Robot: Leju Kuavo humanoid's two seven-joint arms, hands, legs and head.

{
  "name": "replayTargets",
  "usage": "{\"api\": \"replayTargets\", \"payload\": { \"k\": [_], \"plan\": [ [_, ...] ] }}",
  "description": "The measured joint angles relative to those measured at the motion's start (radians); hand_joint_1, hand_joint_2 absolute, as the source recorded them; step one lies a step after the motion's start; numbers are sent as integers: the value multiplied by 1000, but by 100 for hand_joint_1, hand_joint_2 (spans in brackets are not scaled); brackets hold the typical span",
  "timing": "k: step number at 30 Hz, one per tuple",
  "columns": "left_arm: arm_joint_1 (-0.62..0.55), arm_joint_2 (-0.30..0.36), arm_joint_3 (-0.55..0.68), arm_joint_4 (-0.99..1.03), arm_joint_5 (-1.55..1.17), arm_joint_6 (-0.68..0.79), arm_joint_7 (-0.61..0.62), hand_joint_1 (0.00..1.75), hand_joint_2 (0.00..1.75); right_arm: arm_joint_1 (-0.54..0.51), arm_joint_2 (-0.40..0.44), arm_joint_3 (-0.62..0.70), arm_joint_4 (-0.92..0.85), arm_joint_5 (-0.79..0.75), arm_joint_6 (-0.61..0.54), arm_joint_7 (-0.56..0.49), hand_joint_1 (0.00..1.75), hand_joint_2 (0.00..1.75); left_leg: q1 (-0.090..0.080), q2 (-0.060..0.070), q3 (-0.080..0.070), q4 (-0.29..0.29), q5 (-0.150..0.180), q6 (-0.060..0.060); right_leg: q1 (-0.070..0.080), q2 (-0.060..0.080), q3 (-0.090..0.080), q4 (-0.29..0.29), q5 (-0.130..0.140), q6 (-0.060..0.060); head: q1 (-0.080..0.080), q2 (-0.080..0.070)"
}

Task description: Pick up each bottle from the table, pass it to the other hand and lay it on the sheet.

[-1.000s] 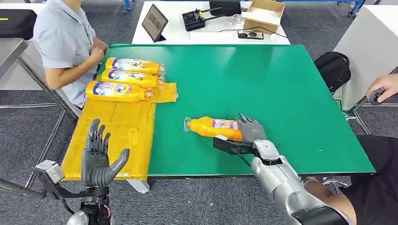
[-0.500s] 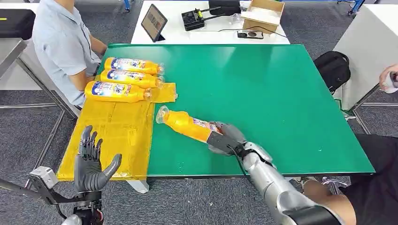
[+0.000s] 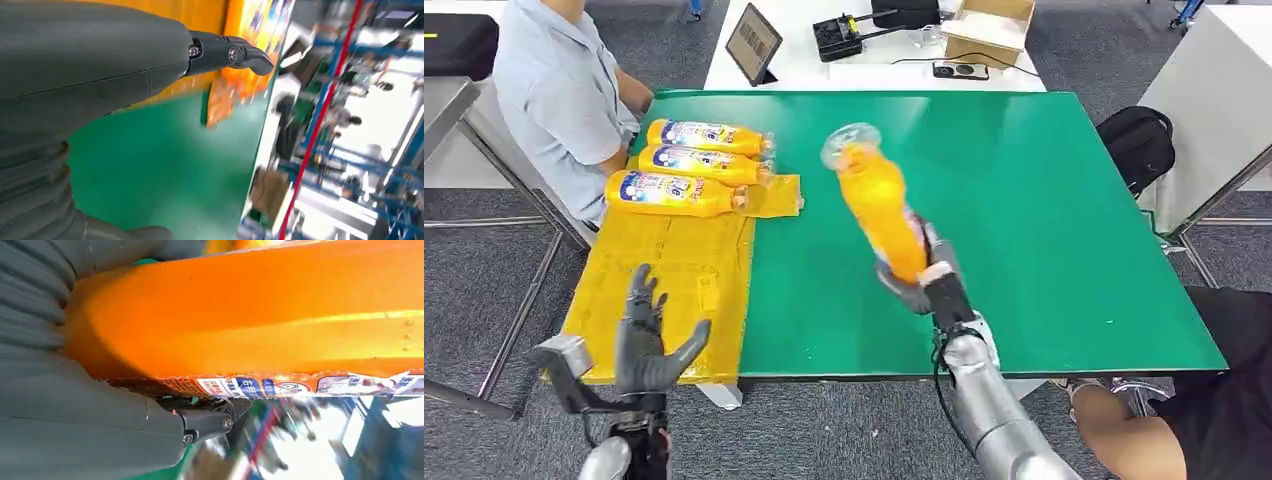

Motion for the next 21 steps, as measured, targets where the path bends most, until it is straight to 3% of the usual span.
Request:
{"api": "replayTargets", "payload": {
  "k": [7, 14, 21],
  "plan": [
    [-28, -3, -135, 88, 65, -35, -9, 0, 175, 83, -4, -5, -202, -12, -60, -19, 175, 175, -1, 1, -1, 0, 0, 0, 0, 1, 0, 0, 0, 0, 0, 0],
    [79, 29, -137, -38, 13, -60, -145, 0, 175, 45, 67, 107, -167, 27, -25, -16, 175, 175, 2, 2, -2, 0, 0, -1, 2, 1, -2, 2, -1, -1, 0, 0],
    [92, 30, -111, -95, 58, -146, -122, 0, 175, 55, 127, 262, -117, 92, -64, -21, 175, 175, 2, 1, -2, 0, 0, 0, 1, 0, -2, 2, -1, -1, 0, 0]
  ]
}}
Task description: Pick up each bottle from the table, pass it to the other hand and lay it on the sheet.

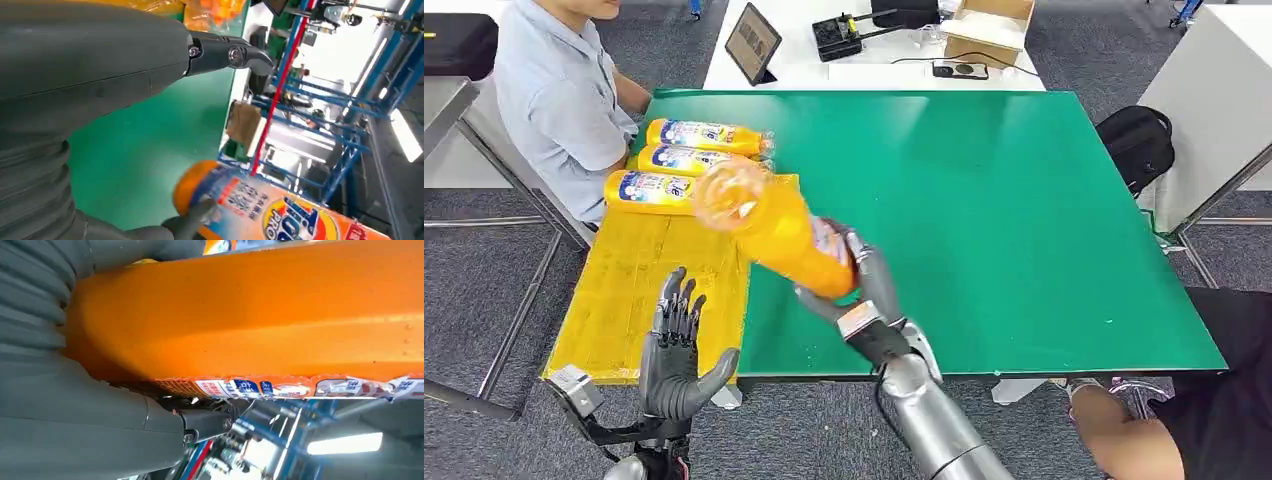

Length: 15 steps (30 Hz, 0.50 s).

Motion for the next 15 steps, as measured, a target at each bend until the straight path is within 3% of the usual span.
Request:
{"api": "replayTargets", "payload": {
  "k": [4, 8, 15],
  "plan": [
    [-5, 0, 8, 0, 24, -14, 25, 0, 175, 2, 3, 52, 6, 3, -39, 0, 175, 175, -1, 0, 0, 0, 0, 0, -1, 0, 0, 0, 0, 0, 0, 0],
    [-47, -9, 1, 23, 55, -37, 63, 0, 175, 11, -7, 153, -3, 10, -158, 0, 175, 175, -1, 0, 0, 0, 0, 0, -1, 0, -2, 0, 0, 0, -1, 0],
    [-137, -39, -119, 99, 71, -43, 53, 0, 175, 91, -84, 225, -57, -40, -227, 0, 175, 175, -2, -1, 0, 0, 0, 1, -2, -1, 0, -1, 1, 1, 0, 0]
  ]
}}
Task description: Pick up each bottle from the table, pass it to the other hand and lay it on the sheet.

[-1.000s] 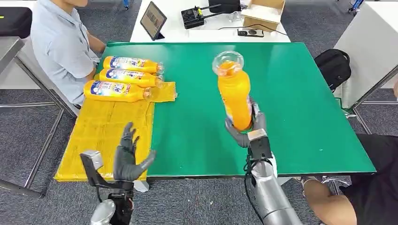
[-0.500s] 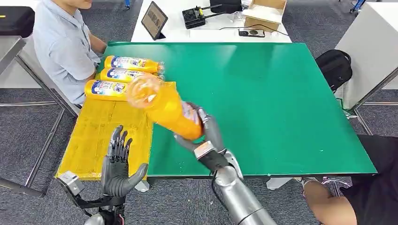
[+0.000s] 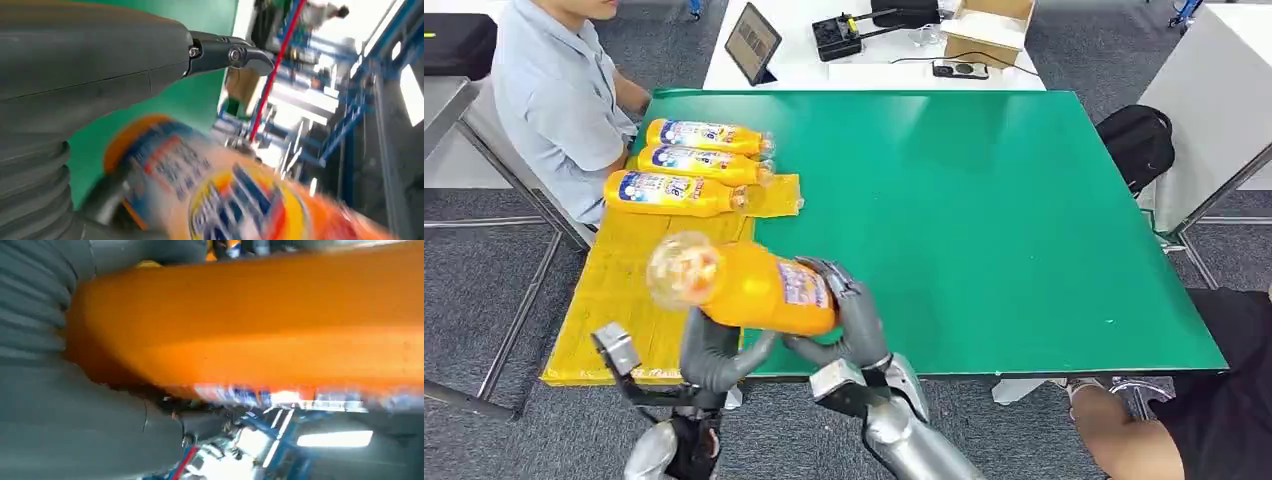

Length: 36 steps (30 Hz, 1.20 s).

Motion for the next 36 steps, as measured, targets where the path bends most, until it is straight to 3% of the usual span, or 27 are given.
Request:
{"api": "replayTargets", "payload": {
  "k": [7, 15, 27, 36],
  "plan": [
    [8, 1, -54, -20, -22, 10, -108, 0, 175, 9, -16, 9, 8, -16, 56, 0, 175, 175, 1, 1, 0, 0, 0, 0, 1, 1, -1, 0, 0, 0, -1, 0],
    [31, 3, -81, -77, -65, 21, -137, 0, 175, 13, -1, -6, 67, -43, 111, 0, 175, 175, 1, 1, 0, 0, 0, 0, 0, 1, 0, 0, 0, 0, -1, 0],
    [40, 7, -94, -56, -124, 43, -61, 0, 175, 9, 22, -43, 133, 106, 95, 0, 175, 175, 1, 1, 0, 0, 0, 0, 1, 1, -1, 0, 0, 0, -1, 0],
    [17, 9, -102, -3, -130, 42, -14, 0, 175, 5, 20, -30, 148, 140, 73, 0, 159, 175, 1, 1, 0, 0, 0, 0, 0, 1, 0, 0, 0, 0, -1, 0]
  ]
}}
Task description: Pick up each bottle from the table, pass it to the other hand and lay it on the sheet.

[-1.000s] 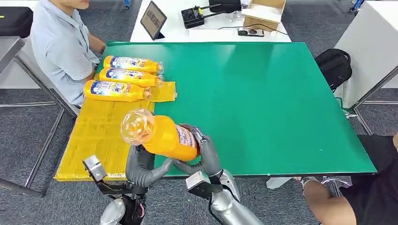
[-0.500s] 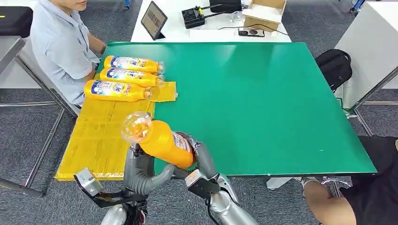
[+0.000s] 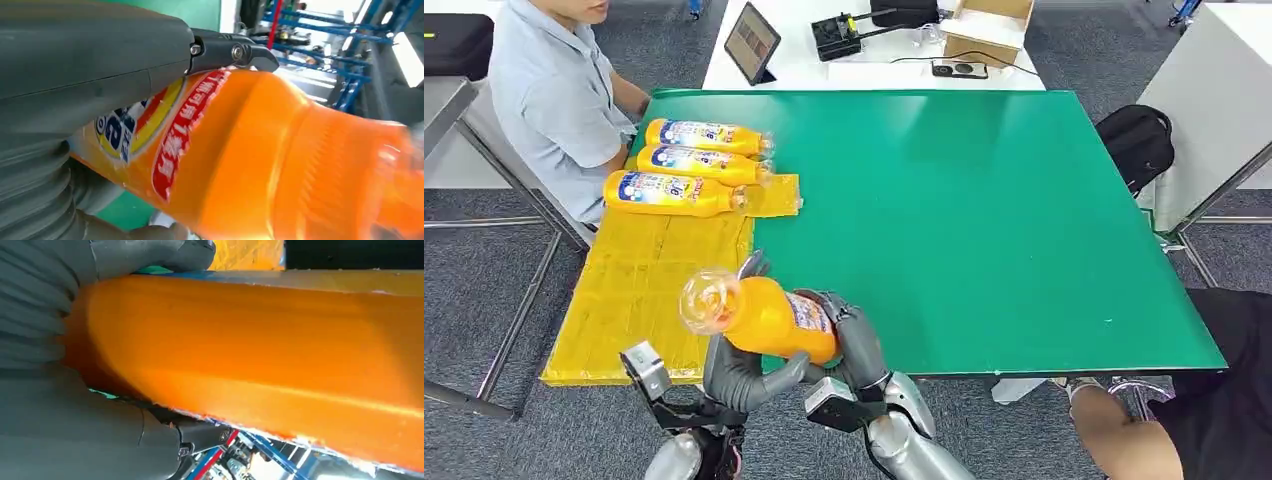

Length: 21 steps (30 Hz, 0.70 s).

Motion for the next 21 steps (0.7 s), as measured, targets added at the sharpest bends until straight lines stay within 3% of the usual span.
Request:
{"api": "replayTargets", "payload": {
  "k": [4, 5, 6, 10, 11, 12, 13, 14, 16, 17, 21],
  "plan": [
    [-10, 0, 0, 14, 2, -4, 2, 5, 175, -5, 0, 13, 6, -14, 11, 0, 154, 175, 0, 0, 0, 0, 0, 0, 0, 0, 0, 0, 0, 0, 0, 0],
    [-11, 1, 0, 15, 3, -6, 2, 147, 175, -6, 0, 16, 8, -14, 12, 0, 148, 175, 0, 0, 0, 0, 0, 0, 0, 0, 0, 0, 0, 0, 0, 0],
    [-11, 3, 0, 16, 3, -8, 2, 175, 175, -7, 0, 18, 8, -14, 13, 0, 124, 175, 0, 0, 0, 0, 0, 0, 0, 0, 0, 0, 0, 0, 0, 0],
    [-15, 8, 3, 19, 36, -41, 1, 175, 175, -13, 0, 26, 14, -25, 24, 0, 136, 175, 0, 0, 0, 0, 0, 0, 0, 0, 0, 0, 0, 0, 0, 0],
    [-18, 12, 6, 19, 47, -58, 2, 175, 175, -15, 0, 32, 15, -30, 24, 0, 133, 175, 0, 0, 0, 0, 0, 0, 0, 0, 0, 0, 0, 0, 0, 0],
    [-19, 16, 9, 19, 55, -71, 2, 175, 175, -17, 0, 37, 16, -33, 25, 0, 96, 175, 0, 0, 0, 0, 0, 0, 0, 0, 0, 0, 0, 0, 0, 0],
    [-19, 17, 11, 19, 58, -76, 3, 175, 175, -19, 0, 40, 18, -34, 25, 0, 17, 175, 0, 0, 0, 0, 0, 0, 0, 0, 0, 0, 0, 0, 0, 0],
    [-20, 19, 12, 19, 59, -77, 3, 175, 175, -21, 0, 42, 19, -35, 26, 0, 0, 175, 0, 0, 0, 0, 0, 0, 0, 0, 0, 0, 0, 0, 0, 0],
    [-24, 23, 13, 19, 61, -80, 4, 175, 175, -24, 0, 50, 24, -39, 32, 0, 0, 175, 0, 0, 0, 0, 0, 0, 0, 0, 0, 0, 0, 0, 0, 0],
    [-26, 24, 15, 19, 64, -84, 6, 175, 175, -25, 0, 56, 26, -44, 40, 0, 0, 0, 0, 0, 0, 0, 0, 0, 0, 0, 0, 0, 0, 0, 0, 0],
    [-31, 33, 26, 19, 98, -112, 29, 175, 175, -27, -4, 82, 33, -60, 59, 0, 0, 0, 0, 0, 0, 0, 0, 0, 0, 0, 0, 0, 0, 0, 0, 0]
  ]
}}
